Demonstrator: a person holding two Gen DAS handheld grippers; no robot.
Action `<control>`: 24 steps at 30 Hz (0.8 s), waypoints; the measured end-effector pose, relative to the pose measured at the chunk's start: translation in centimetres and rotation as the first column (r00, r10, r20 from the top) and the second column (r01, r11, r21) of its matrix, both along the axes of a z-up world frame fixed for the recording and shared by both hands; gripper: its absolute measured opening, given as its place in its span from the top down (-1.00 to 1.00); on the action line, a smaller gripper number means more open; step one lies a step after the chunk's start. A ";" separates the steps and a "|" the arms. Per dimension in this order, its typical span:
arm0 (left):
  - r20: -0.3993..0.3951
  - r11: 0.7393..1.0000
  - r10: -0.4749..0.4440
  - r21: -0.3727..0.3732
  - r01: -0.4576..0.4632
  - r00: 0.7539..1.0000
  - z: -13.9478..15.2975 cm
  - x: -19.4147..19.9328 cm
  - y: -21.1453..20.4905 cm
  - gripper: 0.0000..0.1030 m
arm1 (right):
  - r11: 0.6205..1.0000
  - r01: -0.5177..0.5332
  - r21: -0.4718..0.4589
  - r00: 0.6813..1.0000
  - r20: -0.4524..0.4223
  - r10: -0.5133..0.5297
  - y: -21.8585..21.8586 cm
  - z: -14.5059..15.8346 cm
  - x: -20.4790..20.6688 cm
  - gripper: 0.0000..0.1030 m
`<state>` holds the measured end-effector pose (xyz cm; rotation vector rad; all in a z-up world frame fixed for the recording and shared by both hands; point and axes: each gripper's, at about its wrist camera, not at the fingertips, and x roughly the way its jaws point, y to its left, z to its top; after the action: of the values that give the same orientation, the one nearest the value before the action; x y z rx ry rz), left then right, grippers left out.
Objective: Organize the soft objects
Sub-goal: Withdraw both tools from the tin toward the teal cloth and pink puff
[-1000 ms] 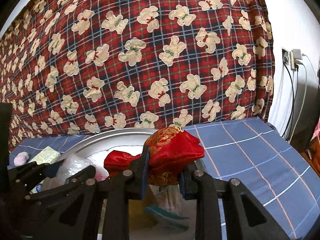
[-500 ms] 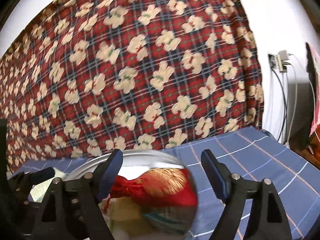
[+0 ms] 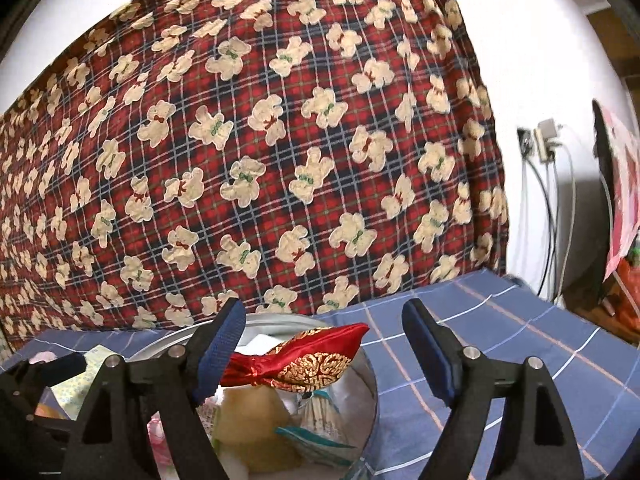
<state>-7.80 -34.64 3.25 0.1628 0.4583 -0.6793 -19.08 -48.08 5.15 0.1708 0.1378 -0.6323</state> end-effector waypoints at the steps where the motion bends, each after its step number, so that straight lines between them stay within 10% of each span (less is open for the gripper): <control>1: 0.000 1.000 0.002 -0.001 -0.002 1.000 -0.1 -0.1 0.2 -0.99 | 1.000 0.008 -0.016 1.000 0.010 -0.008 0.3 0.0 -0.2 -0.60; 24: 0.140 1.000 0.029 0.001 -0.029 0.990 -0.9 -2.2 3.2 -0.99 | 0.987 0.086 -0.137 0.996 0.043 -0.081 5.0 0.0 -1.7 -0.61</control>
<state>-10.04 -31.46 2.31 0.2045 0.3267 -0.6344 -20.82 -43.03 5.19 0.0541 0.0506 -0.7194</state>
